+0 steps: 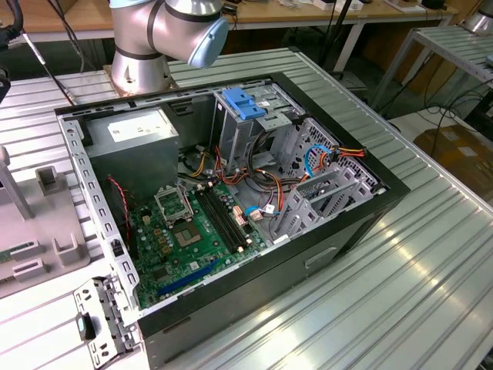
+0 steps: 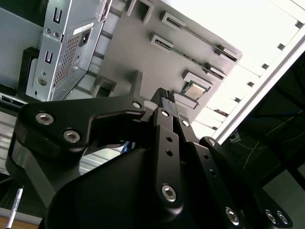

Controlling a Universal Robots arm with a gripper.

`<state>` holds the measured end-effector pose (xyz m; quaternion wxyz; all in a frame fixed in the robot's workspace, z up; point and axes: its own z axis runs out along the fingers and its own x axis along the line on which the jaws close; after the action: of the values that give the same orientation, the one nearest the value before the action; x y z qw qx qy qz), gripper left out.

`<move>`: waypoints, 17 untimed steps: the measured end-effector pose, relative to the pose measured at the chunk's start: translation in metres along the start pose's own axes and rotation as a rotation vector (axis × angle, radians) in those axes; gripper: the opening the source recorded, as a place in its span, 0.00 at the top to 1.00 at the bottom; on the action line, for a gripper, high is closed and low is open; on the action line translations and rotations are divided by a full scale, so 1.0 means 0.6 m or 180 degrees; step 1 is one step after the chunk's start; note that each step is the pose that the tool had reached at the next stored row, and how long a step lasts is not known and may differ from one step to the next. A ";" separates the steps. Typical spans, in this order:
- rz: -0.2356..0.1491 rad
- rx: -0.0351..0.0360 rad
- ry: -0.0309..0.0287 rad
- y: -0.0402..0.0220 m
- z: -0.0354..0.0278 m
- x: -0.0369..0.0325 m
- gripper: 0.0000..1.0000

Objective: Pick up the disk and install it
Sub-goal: 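Reach for the disk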

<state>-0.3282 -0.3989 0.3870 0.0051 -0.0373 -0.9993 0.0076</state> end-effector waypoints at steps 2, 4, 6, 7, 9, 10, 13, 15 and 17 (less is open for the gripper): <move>0.0000 0.0000 0.0000 0.000 0.000 0.002 0.89; 0.0000 0.0000 0.0000 0.000 0.001 0.004 0.89; 0.0000 0.0000 0.0000 0.000 0.002 0.006 0.89; 0.0000 0.0000 0.0000 -0.001 0.002 0.008 0.89; 0.0000 0.0000 0.0000 -0.001 0.003 0.010 0.89; 0.0000 0.0000 0.0000 -0.001 0.003 0.011 0.89; 0.0000 0.0000 0.0000 -0.001 0.004 0.013 0.89; 0.0000 0.0000 0.0000 -0.001 0.004 0.015 0.89; 0.0000 0.0000 0.0000 -0.001 0.005 0.016 0.89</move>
<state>-0.3378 -0.3989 0.3844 0.0050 -0.0374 -0.9993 0.0075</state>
